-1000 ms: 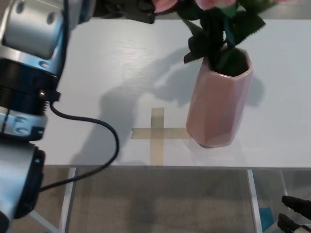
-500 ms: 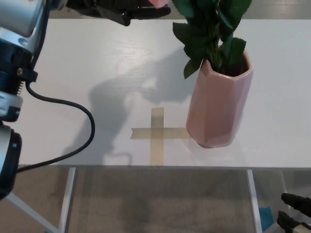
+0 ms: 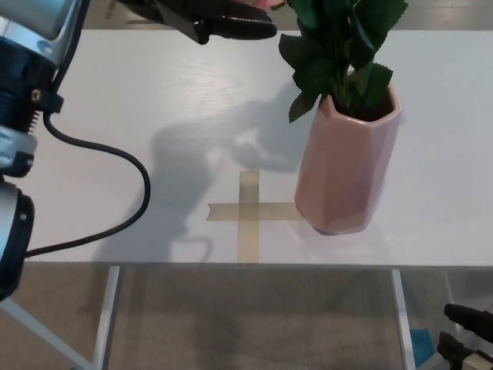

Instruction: Use the left hand to pick up the rose and then lift and insert it into the pink vase.

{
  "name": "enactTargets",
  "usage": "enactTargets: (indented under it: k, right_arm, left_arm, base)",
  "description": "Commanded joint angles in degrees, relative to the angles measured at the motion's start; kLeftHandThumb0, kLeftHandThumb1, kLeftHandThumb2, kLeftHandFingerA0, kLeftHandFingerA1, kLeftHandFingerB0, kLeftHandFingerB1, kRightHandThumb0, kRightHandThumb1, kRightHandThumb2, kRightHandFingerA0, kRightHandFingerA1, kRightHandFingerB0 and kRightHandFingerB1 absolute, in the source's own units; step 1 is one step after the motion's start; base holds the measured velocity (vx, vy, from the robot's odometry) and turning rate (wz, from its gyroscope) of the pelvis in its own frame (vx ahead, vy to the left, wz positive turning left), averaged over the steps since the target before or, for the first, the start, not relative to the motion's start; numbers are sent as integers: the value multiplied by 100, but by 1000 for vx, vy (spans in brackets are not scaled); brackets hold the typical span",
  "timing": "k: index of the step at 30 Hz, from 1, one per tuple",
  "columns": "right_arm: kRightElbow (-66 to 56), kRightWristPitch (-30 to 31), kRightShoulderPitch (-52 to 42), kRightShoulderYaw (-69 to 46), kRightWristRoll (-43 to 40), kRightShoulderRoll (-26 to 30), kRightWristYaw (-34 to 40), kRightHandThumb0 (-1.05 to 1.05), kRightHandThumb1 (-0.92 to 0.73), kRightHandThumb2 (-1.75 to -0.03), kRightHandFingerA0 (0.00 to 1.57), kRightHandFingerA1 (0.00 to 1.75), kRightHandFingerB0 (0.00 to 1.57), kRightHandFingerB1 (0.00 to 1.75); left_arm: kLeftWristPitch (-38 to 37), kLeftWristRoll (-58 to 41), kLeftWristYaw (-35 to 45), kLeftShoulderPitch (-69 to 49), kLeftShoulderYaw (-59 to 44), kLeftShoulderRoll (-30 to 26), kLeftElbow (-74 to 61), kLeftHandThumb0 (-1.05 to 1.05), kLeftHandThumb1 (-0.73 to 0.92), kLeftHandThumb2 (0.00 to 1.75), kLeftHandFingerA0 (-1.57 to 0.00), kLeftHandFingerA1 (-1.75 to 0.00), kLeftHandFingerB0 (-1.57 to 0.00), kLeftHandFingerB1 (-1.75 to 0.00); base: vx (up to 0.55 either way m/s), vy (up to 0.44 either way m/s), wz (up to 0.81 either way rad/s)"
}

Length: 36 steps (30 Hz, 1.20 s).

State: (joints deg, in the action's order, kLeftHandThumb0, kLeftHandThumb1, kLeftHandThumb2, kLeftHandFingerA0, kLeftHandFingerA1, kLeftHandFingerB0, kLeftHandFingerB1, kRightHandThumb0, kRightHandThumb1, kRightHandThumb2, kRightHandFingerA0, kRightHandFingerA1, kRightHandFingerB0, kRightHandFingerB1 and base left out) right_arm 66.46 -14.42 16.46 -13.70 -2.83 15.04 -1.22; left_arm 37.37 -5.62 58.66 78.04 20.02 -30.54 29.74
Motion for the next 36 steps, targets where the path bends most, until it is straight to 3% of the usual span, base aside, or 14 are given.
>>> enactTargets:
  k: [1,2,3,6,10,11,13,24,36]
  right_arm:
    - [6,37,-75,15,-4,65,8,-23,-64,-59,58,50,57,48]
    - [6,37,-75,16,-4,65,8,-23,-64,-59,58,50,57,48]
    - [15,52,-79,22,3,57,24,-23,-64,-59,58,50,57,48]
    - [29,54,-84,18,-7,57,9,-23,-64,-59,58,49,57,48]
    - [47,46,-92,16,-12,51,-1,-23,-64,-59,58,49,57,48]
    - [37,41,-119,28,2,54,7,-23,-64,-59,58,49,57,48]
    - [19,35,-161,46,22,57,20,-23,-64,-59,58,49,57,48]
    - [-37,39,-235,46,-22,21,3,-24,-64,-59,58,49,57,48]
    - [-53,37,-228,73,-7,29,16,-23,-63,-58,58,49,57,48]
  left_arm:
    - [-693,377,111,-114,96,-94,-138,-85,48,57,0,0,0,-1]
    - [-707,387,116,-116,89,-91,-133,-85,48,57,0,0,0,-1]
    - [-1091,677,-1,-191,264,-201,-264,-75,42,83,0,0,0,-1]
    - [-1393,862,-285,-353,258,-238,-491,-74,41,84,0,0,0,0]
    - [-1460,970,-496,-510,166,-219,-696,-73,40,84,0,0,0,0]
    - [-1398,990,-742,-691,44,-178,-879,-94,41,65,0,0,0,0]
    - [-1294,1020,-1109,-957,-138,-113,-1152,-94,41,65,0,0,0,0]
    - [-935,149,-1163,-1754,-1525,496,-1046,-91,51,59,0,0,0,0]
    - [-1103,455,-1382,-2059,-1429,595,-1138,-84,51,57,0,0,0,0]
  base:
    - [0,0,0]
    - [0,0,0]
    - [0,0,0]
    - [0,0,0]
    - [0,0,0]
    - [0,0,0]
    - [0,0,0]
    - [0,0,0]
    - [0,0,0]
